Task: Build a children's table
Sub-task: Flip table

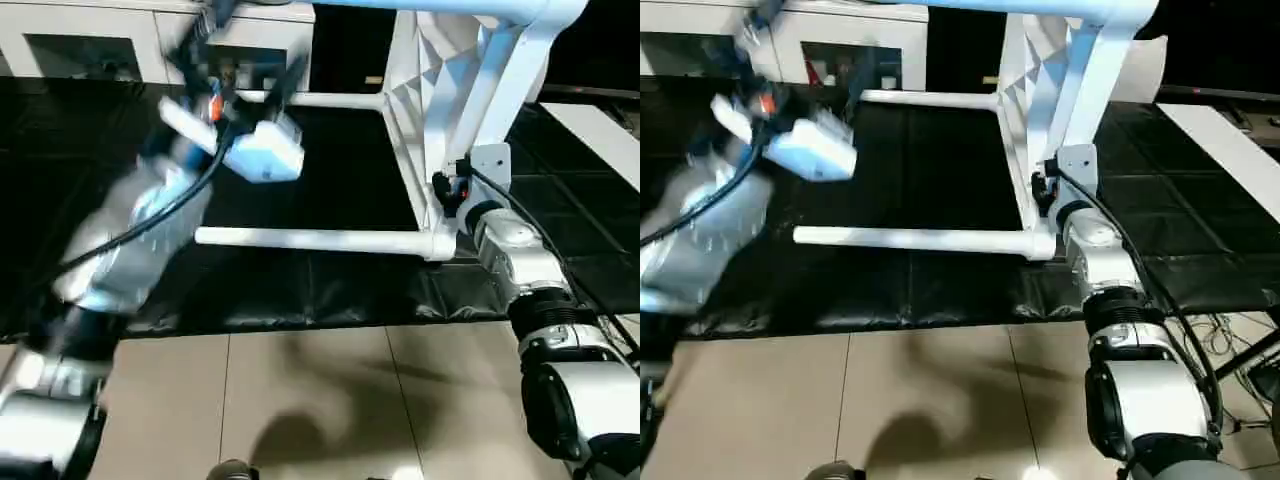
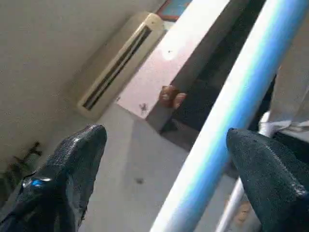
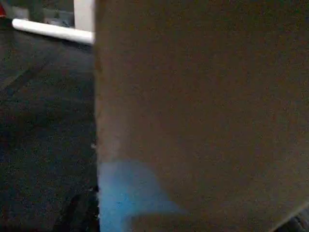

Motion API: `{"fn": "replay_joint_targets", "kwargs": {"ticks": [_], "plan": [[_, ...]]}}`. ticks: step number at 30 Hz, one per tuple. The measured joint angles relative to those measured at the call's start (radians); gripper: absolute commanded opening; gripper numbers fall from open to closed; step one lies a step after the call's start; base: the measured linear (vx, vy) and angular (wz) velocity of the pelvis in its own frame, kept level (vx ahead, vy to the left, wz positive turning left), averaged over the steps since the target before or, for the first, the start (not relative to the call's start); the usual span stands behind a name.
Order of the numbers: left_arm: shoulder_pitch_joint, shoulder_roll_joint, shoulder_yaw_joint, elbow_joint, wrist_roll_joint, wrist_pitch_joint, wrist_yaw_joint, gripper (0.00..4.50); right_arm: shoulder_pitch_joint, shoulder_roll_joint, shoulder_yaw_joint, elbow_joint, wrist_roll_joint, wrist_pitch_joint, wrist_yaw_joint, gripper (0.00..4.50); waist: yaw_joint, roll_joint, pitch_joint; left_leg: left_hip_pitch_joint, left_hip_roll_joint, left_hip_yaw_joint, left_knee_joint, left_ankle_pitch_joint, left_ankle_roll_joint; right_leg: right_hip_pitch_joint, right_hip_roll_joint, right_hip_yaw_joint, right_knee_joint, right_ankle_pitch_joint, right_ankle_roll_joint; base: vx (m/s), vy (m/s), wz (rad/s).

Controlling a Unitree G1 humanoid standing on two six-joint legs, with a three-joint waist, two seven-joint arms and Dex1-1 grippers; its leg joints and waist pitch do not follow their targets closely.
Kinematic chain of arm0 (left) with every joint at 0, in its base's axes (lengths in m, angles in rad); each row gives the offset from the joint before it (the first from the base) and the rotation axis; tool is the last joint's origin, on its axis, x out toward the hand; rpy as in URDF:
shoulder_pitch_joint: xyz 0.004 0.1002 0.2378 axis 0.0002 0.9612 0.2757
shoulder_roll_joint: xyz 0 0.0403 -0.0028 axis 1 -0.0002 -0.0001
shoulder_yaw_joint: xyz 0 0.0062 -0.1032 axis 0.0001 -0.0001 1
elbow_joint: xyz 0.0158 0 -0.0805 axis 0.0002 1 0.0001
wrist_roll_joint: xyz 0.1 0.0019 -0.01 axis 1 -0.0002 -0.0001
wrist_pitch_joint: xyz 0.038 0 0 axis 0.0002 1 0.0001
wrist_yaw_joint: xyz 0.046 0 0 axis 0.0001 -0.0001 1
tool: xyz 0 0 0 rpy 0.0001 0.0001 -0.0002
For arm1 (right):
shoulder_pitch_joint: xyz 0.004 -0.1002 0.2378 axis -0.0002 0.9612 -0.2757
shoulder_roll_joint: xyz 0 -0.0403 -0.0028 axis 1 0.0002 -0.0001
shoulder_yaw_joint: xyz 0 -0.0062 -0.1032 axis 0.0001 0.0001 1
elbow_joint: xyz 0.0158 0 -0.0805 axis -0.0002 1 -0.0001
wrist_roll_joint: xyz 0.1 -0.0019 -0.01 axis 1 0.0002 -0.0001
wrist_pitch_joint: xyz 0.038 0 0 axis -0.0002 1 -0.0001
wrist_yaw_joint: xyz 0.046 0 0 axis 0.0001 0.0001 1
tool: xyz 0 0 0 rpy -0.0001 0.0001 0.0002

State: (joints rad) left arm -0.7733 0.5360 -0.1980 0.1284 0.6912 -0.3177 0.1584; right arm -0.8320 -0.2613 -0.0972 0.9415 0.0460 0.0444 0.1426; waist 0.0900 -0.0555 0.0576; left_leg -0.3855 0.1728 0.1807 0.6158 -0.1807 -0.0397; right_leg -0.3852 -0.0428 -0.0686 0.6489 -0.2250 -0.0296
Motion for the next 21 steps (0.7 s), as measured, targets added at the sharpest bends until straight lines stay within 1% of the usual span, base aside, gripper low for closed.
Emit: {"fn": "replay_joint_targets", "kwargs": {"ticks": [8,9,12,13,14,15,17,18,20,21], "plan": [[-0.091,-0.007,-0.027,0.156,0.048,0.028,0.007,4.50,-0.001,0.001,0.007,0.002,-0.002,-0.009,0.004,1.97,0.001,0.000,0.000,-0.001,0.000,0.000,0.000,0.000,0.000,-0.001,0.000,0.000,0.000,0.000,0.000,0.000,0.000,0.00],[-0.102,-0.009,-0.030,0.176,0.051,0.029,0.007,4.21,-0.001,0.001,0.008,0.002,-0.002,-0.009,0.003,1.97,0.001,0.000,0.000,-0.001,0.000,0.000,0.000,0.000,0.000,-0.001,0.000,0.000,0.000,0.000,0.000,0.000,0.000,0.00],[-0.144,-0.029,-0.035,0.239,0.054,0.040,0.010,4.09,-0.001,0.000,0.010,0.002,-0.003,-0.011,0.002,1.97,0.001,0.000,0.000,-0.001,0.000,0.000,0.000,0.000,0.000,-0.001,0.000,0.000,0.000,0.000,0.000,0.000,0.000,0.00],[-0.154,-0.033,-0.035,0.250,0.054,0.046,0.012,3.95,-0.001,0.000,0.012,0.002,-0.003,-0.012,0.002,1.97,0.000,0.000,0.000,-0.001,0.000,0.000,0.000,0.000,0.000,-0.001,0.000,0.000,0.000,0.000,0.000,0.000,0.000,0.00],[-0.168,-0.037,-0.035,0.267,0.054,0.052,0.021,3.95,-0.001,0.000,0.015,0.001,-0.003,-0.013,0.001,1.97,0.000,0.000,0.000,-0.001,0.000,0.000,0.000,0.000,0.000,-0.001,0.000,0.000,0.000,0.000,0.000,0.000,0.000,0.00],[-0.177,-0.038,-0.035,0.278,0.054,0.054,0.024,3.79,-0.001,0.000,0.017,0.001,-0.004,-0.013,0.001,1.97,0.000,0.000,0.000,-0.001,0.000,0.000,0.000,0.000,0.000,-0.001,0.000,0.000,0.000,0.000,0.000,0.000,0.000,0.00],[-0.186,-0.040,-0.035,0.303,0.052,0.051,0.031,3.63,-0.001,-0.003,0.019,0.001,-0.007,-0.014,0.001,1.97,0.000,0.001,0.000,-0.001,0.000,0.000,0.000,0.000,0.000,-0.001,0.000,0.000,0.000,0.000,0.000,0.000,0.000,0.00],[-0.186,-0.042,-0.035,0.313,0.052,0.050,0.032,3.63,-0.001,-0.004,0.019,0.001,-0.008,-0.014,0.001,1.97,0.001,0.001,0.001,-0.001,0.000,0.000,0.000,0.000,0.000,-0.001,0.000,0.000,0.000,0.000,0.000,0.000,0.000,0.00],[-0.187,-0.043,-0.035,0.333,0.052,0.047,0.033,3.37,-0.001,-0.005,0.020,0.001,-0.010,-0.014,0.001,1.97,0.001,0.001,0.001,-0.002,0.000,0.000,0.000,0.000,0.000,-0.002,0.000,0.000,0.000,0.000,0.000,0.000,0.000,0.00],[-0.191,-0.044,-0.035,0.348,0.052,0.044,0.035,3.37,-0.001,-0.008,0.024,0.001,-0.010,-0.014,0.001,1.97,0.001,0.001,0.001,-0.002,0.000,0.000,0.000,0.000,0.000,-0.002,0.000,0.000,-0.001,0.000,0.000,0.000,0.000,0.00]]}}
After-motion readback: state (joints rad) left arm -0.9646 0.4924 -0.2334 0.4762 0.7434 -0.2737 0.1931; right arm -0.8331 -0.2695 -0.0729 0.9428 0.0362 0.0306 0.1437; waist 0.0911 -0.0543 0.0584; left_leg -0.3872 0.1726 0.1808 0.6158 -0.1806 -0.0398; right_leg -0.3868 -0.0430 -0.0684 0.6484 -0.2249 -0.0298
